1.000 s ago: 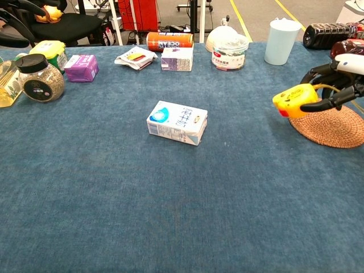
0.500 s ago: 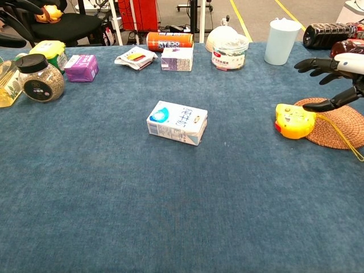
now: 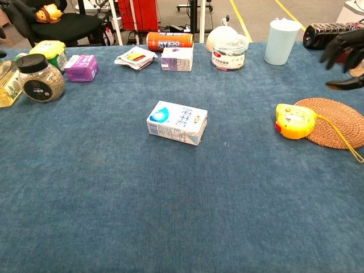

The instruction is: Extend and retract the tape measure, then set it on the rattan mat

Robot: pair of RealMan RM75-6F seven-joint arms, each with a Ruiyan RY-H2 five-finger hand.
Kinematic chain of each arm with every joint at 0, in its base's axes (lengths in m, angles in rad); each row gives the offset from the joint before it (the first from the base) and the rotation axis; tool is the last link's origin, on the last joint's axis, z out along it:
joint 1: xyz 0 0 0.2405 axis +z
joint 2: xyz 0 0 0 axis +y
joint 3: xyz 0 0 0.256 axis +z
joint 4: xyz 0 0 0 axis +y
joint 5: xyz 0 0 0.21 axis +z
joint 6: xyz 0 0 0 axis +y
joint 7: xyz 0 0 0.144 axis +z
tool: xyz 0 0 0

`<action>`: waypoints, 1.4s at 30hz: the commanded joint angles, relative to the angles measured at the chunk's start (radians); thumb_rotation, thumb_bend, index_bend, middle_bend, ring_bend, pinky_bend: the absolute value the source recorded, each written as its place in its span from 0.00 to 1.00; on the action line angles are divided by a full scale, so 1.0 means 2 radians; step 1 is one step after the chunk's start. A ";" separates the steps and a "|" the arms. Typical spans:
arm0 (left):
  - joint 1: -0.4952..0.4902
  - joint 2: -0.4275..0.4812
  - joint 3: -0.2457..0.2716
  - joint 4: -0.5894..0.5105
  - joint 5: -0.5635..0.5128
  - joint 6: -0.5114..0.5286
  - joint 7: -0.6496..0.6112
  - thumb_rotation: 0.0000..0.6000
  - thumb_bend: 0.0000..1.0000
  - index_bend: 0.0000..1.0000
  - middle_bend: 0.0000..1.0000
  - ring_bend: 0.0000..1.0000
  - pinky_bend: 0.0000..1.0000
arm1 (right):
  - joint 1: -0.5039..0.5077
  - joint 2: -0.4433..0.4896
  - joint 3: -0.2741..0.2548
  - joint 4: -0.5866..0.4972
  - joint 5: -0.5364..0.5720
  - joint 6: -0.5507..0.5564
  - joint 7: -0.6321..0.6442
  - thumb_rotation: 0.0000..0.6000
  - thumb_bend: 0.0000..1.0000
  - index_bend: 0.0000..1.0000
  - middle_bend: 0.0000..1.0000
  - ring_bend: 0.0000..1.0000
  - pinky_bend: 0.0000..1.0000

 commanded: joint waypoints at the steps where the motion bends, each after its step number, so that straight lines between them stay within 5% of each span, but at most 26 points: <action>1: 0.037 -0.024 0.015 0.000 -0.024 0.058 0.080 1.00 0.28 0.35 0.17 0.06 0.25 | -0.034 0.020 -0.002 -0.037 0.012 0.069 -0.090 0.69 0.27 0.44 0.46 0.56 0.48; 7: 0.085 -0.070 0.024 0.026 0.002 0.155 0.128 1.00 0.28 0.41 0.22 0.13 0.29 | -0.072 0.038 -0.013 -0.077 0.009 0.125 -0.138 0.68 0.29 0.51 0.54 0.61 0.55; 18: 0.155 -0.103 0.055 0.047 0.035 0.238 0.150 1.00 0.28 0.46 0.28 0.18 0.32 | -0.134 0.045 -0.038 -0.105 -0.005 0.192 -0.165 0.67 0.30 0.54 0.55 0.61 0.57; 42: 0.192 -0.093 0.053 0.026 0.061 0.262 0.148 1.00 0.28 0.46 0.29 0.18 0.32 | -0.175 0.062 -0.037 -0.118 -0.029 0.206 -0.142 0.68 0.30 0.51 0.53 0.57 0.56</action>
